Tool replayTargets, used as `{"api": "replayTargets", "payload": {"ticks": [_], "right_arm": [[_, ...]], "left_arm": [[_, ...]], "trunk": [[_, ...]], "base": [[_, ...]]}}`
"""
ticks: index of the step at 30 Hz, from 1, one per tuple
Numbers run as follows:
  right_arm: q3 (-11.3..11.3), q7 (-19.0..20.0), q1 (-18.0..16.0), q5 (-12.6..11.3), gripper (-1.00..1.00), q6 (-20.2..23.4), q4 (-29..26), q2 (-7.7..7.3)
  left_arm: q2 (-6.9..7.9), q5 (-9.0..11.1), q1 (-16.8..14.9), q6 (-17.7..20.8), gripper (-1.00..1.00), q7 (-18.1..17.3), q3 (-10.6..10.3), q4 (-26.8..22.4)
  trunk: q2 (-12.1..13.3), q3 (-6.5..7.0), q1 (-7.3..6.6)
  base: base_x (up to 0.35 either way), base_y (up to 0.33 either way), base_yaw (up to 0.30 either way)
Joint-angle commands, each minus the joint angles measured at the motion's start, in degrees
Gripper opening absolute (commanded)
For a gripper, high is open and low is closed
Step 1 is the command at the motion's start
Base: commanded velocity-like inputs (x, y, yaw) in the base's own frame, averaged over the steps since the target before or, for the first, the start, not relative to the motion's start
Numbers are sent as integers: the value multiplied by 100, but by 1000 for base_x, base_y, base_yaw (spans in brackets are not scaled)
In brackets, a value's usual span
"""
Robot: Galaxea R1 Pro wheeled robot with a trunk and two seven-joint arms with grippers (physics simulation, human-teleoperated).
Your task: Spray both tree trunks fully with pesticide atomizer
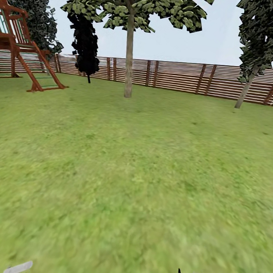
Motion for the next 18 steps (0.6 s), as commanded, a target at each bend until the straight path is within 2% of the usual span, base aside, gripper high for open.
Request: {"api": "replayTargets", "payload": {"ticks": [1, 8, 18], "right_arm": [[-25, -34, -5, 58, 100, -17, 26, -1], [-24, -25, 10, 57, 100, 8, 531, -4], [-29, -25, 22, 57, 100, 9, 563, -9]], "left_arm": [[0, -12, -3, -13, -100, 3, 27, 5], [1, -12, -3, -17, -100, 3, 27, 1], [-5, -12, -3, -19, -100, 3, 23, 7]], "trunk": [[-2, -5, 2], [-2, -5, 2], [-2, -5, 2]], "base": [[340, 0, 0], [340, 0, 0], [340, 0, 0]]}}
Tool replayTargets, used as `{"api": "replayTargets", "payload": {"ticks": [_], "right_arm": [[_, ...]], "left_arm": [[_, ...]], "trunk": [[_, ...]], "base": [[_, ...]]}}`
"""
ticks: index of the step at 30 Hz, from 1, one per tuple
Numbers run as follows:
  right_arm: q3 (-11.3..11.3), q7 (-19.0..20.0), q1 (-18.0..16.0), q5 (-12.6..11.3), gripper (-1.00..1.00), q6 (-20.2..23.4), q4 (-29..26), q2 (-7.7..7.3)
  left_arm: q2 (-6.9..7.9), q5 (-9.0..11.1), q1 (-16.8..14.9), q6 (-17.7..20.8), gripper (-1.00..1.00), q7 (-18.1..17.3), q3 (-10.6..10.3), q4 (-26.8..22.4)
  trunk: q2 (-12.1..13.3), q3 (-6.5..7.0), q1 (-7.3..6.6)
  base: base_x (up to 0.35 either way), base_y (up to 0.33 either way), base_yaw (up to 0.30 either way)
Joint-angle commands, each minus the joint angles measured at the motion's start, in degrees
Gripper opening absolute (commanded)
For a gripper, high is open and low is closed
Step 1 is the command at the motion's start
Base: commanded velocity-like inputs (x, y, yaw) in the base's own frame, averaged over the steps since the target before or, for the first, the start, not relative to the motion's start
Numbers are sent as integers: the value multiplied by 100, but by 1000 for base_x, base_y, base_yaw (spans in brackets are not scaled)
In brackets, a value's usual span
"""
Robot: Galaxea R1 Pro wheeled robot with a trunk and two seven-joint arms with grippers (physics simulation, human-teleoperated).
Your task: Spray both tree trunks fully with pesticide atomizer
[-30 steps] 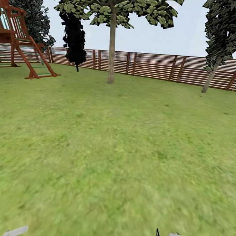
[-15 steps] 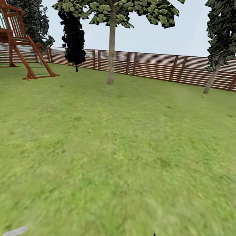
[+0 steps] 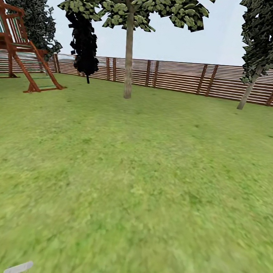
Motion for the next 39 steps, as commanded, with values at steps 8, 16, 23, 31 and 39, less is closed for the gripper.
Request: {"api": "replayTargets", "payload": {"ticks": [8, 16, 23, 31, 39], "right_arm": [[-26, -35, -4, 60, 100, -16, 8, -2], [-29, -40, -4, 58, 100, -17, 8, 1], [-46, -50, -4, 26, 100, -24, -19, 12], [-33, -53, -4, 54, 100, -36, -34, -1], [-29, -9, -9, 77, 100, -58, -278, 2]], "left_arm": [[1, -12, -3, -17, -100, 3, 30, -4], [6, -12, -3, -21, -100, 3, 30, -6], [-2, -12, -4, -19, -100, 3, 30, -6], [1, -11, -3, -13, -100, 3, 30, -6], [-10, -12, -3, -6, -100, 3, 27, 3]], "trunk": [[-2, -5, 3], [-2, -5, 3], [-2, -5, 3], [-2, -5, 3], [-2, -5, 3]], "base": [[340, 0, 0], [340, 0, 0], [340, 0, 0], [340, 0, 0], [340, 0, 0]]}}
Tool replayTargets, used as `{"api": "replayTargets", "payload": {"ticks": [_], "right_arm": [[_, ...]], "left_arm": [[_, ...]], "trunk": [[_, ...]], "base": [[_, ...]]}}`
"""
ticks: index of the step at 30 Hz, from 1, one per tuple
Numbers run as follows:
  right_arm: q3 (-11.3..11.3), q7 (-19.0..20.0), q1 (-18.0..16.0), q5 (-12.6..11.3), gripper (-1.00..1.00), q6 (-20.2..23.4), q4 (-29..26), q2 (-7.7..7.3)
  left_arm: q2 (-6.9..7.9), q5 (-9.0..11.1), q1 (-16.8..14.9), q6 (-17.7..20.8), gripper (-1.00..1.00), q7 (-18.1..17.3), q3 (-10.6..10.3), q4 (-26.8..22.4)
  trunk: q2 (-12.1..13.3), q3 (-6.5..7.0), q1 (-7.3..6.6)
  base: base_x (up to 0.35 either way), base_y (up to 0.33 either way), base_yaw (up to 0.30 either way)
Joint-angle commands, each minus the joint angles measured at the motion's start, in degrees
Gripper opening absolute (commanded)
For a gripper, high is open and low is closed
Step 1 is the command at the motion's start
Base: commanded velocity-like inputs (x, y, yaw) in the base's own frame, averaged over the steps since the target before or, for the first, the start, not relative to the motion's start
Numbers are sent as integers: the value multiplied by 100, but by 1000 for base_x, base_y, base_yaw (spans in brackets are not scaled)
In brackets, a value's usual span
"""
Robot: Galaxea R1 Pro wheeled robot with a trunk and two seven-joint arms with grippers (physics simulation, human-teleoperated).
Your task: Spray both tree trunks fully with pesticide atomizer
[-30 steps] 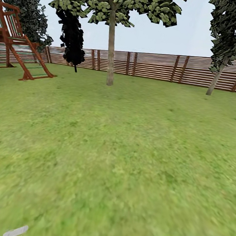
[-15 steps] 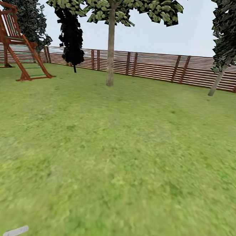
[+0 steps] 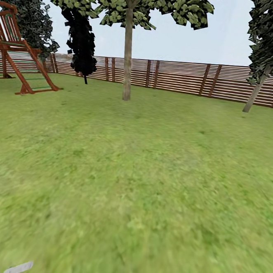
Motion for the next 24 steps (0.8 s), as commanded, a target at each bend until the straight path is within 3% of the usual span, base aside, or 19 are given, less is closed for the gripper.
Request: {"api": "replayTargets", "payload": {"ticks": [1, 9, 19, 24], "right_arm": [[-30, -22, -6, 59, 100, -16, -357, 3], [-18, -18, -5, 66, 100, -10, -623, -3], [-18, -36, 0, 65, 100, -1, -607, 4], [-18, -34, 1, 65, 100, -1, -611, 4]], "left_arm": [[-2, -12, -3, -11, -100, 3, 27, 2], [-11, -12, -3, -13, -100, 3, 27, 3], [-11, -12, -3, -18, -100, 3, 25, 3], [-11, -12, -3, -18, -100, 3, 27, 3]], "trunk": [[-2, -5, 3], [-2, -5, 3], [-2, -5, 3], [-2, -5, 3]], "base": [[340, 0, 0], [340, 0, 6], [340, 0, 251], [340, 0, 79]]}}
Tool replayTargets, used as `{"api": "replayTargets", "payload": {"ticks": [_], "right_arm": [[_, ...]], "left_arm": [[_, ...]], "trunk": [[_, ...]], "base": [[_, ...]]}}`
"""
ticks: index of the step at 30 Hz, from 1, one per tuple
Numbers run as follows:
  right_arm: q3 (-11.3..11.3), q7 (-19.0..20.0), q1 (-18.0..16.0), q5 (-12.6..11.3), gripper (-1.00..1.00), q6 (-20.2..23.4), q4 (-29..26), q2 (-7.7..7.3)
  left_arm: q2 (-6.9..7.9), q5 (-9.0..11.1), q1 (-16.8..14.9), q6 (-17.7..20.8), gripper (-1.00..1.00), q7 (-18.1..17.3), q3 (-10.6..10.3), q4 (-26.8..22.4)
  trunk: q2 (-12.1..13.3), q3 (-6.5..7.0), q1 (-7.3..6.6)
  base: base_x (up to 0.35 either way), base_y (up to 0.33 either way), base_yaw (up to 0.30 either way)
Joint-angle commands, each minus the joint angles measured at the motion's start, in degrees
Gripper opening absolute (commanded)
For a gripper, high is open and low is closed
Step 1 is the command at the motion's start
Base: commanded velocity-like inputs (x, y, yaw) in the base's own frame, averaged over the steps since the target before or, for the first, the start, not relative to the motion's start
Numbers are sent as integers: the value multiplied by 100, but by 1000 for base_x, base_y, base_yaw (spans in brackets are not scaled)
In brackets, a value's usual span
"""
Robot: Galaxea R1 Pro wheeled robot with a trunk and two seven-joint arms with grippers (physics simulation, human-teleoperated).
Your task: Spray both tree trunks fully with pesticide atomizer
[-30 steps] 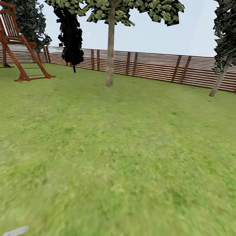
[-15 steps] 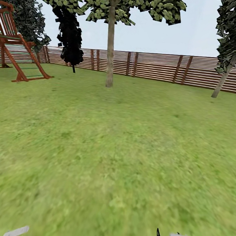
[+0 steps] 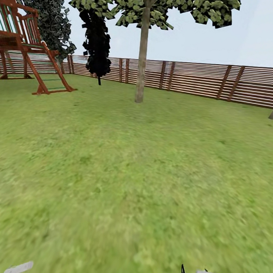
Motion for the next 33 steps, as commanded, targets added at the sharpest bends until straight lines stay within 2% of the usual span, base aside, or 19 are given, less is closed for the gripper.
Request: {"api": "replayTargets", "payload": {"ticks": [1, 33], "right_arm": [[-29, -27, -5, 61, 100, -16, 6, -1], [-29, -16, -5, 61, 100, -10, 31, -1]], "left_arm": [[-1, -12, -3, -16, -100, 3, 28, 3], [1, -12, -3, -24, -100, 3, 25, 3]], "trunk": [[-2, -5, 3], [-2, -5, 3]], "base": [[340, 0, 10], [340, 0, 0]]}}
